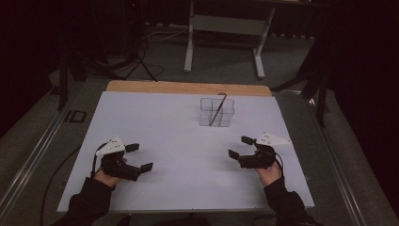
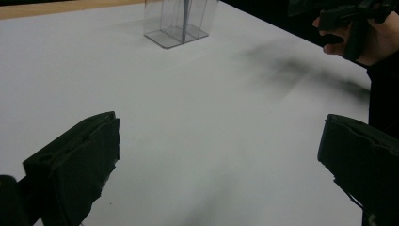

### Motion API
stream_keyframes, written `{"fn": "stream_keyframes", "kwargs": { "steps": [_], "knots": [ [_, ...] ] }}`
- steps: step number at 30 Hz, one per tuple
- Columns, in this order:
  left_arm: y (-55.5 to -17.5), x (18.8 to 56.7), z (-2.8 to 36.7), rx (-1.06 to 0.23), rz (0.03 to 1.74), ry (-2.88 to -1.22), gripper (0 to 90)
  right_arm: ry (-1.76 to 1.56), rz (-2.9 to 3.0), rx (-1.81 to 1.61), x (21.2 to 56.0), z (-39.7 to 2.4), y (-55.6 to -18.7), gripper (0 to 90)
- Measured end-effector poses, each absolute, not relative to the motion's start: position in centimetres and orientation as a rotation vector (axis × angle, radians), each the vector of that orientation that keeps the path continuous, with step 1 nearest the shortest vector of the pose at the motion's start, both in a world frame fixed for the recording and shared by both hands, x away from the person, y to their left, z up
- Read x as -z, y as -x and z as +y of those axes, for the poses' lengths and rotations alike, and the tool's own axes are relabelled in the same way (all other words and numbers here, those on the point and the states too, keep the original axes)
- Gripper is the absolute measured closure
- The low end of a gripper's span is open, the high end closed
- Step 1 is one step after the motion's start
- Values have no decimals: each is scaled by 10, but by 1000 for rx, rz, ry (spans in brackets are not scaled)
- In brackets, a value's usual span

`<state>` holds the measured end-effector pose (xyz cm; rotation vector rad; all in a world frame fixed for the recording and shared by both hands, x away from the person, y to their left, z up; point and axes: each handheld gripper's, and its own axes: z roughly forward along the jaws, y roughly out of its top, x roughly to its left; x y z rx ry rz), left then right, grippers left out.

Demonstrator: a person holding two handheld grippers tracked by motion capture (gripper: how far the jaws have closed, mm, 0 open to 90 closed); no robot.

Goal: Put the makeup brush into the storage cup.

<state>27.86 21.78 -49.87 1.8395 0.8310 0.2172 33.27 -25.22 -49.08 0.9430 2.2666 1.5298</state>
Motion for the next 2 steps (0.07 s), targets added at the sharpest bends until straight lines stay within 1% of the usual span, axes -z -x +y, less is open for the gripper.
{"fn": "stream_keyframes", "kwargs": {
  "steps": [2],
  "knots": [
    [-279,499,218,-215,830,-1839,0,-947,2267,-1522,492,-252,-333,140]
  ]
}}
